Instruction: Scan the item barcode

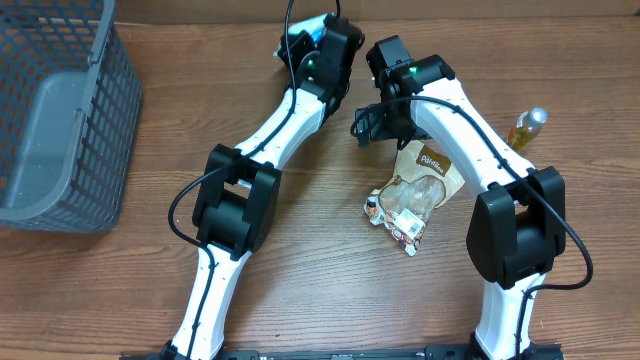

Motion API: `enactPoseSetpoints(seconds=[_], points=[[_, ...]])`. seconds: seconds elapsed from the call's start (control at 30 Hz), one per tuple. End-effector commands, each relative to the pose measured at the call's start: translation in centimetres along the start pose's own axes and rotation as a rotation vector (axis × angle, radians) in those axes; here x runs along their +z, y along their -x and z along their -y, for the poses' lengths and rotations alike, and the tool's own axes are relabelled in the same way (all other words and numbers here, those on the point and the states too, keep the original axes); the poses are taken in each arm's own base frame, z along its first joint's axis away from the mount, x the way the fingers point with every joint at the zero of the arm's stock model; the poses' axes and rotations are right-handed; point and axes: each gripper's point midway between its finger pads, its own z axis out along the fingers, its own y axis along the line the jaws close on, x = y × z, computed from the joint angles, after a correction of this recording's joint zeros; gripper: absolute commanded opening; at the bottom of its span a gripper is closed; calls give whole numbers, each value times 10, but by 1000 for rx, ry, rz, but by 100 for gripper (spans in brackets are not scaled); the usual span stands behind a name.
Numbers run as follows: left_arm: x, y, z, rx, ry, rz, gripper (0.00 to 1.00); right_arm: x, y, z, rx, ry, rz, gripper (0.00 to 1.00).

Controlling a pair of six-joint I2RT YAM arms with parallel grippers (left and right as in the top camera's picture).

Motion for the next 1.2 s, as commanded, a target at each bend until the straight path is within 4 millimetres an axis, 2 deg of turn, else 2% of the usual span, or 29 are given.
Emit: enactPoseSetpoints(seconds=[0.0,0.1,0.23,0.37,0.5,0.57,0.63,0.77,0.9,1.17], points=[[0,-13,5,32,6,-29,4,-5,5,0,1,-1,21,100],[0,-14,7,-4,3,-29,4,-5,5,0,1,-1,21,100],[1,-5,-3,-74,33,0,4,-5,5,0,1,-1,21,100],[-6,13,-38,-172,82,55,4,-5,5,0,1,-1,21,100],[-21,26,-81,-316,91,105,5,-5,5,0,1,-1,21,100],[-31,27,-95,-393,54,115,4,-5,5,0,1,-1,21,100],[-41,24,-100,-463,-29,118,5,-5,5,0,1,-1,21,100],[-68,11,-80,-613,-372,72,5,-5,5,0,1,-1,21,100],[-100,-18,-44,-730,-690,-107,4,-5,5,0,1,-1,21,100],[-163,-69,42,-645,-1145,-456,4,-5,5,0,1,-1,21,100]])
